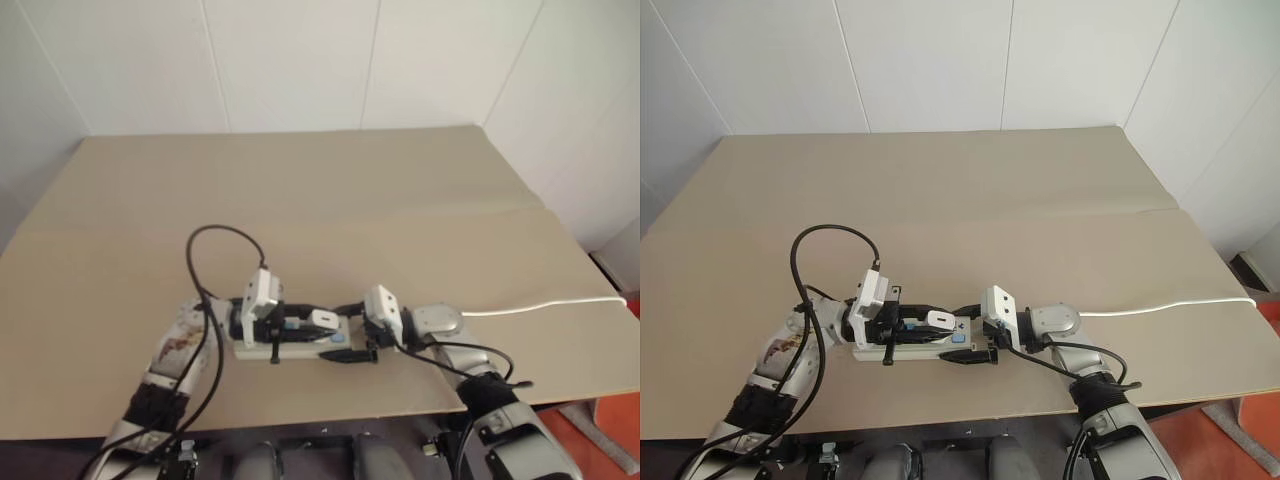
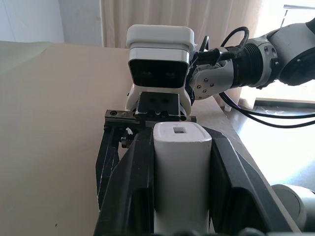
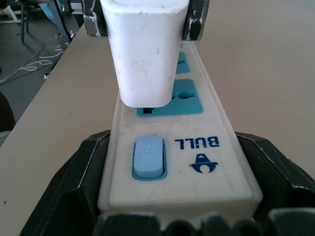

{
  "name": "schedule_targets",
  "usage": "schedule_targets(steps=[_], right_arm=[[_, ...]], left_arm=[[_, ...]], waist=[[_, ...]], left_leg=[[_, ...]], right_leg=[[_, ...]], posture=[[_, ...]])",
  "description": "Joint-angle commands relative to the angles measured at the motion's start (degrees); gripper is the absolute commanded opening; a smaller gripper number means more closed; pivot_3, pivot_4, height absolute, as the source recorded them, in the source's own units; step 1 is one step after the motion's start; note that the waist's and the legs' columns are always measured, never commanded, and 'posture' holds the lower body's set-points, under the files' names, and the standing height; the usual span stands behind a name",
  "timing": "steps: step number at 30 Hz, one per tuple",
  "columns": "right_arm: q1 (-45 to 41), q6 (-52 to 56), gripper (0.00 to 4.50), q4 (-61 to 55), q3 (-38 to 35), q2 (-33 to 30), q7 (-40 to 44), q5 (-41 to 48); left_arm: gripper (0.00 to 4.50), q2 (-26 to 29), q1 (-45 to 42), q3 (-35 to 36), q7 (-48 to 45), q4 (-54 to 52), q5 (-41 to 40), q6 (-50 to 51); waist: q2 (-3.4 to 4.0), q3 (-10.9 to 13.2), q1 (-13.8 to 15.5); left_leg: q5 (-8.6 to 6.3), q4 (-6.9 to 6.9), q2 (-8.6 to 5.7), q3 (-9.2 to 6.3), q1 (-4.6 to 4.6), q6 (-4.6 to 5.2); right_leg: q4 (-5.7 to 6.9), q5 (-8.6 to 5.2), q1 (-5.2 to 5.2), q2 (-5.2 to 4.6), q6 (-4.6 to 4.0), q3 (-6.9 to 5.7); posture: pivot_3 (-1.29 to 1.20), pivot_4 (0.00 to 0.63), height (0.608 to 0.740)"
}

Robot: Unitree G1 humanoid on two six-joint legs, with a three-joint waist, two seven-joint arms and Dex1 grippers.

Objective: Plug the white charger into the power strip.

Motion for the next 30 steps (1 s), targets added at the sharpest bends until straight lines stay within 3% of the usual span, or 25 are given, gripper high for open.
schedule_targets(steps=[1,30], right_arm=[[0.5,1.1,3.47,-0.5,1.2,-0.6,0.5,-1.0],[-0.6,0.3,3.47,1.0,1.5,-1.4,0.0,-0.8]], left_arm=[[1.02,-0.9,0.0,-1.0,0.4,-0.3,0.4,-0.7],[1.02,6.8,3.6,1.7,0.5,0.4,0.7,-0.9]], waist=[[0.0,0.0,0.0],[0.01,0.0,-0.3]], left_leg=[[0.0,0.0,0.0,0.0,-0.01,0.0],[-0.03,-0.08,0.09,-0.07,0.1,0.04]], right_leg=[[-0.01,0.0,0.0,0.0,0.0,0.0],[-0.16,0.0,0.08,0.07,0.0,0.03]], posture=[[0.0,0.15,0.74],[0.0,0.15,0.74]])
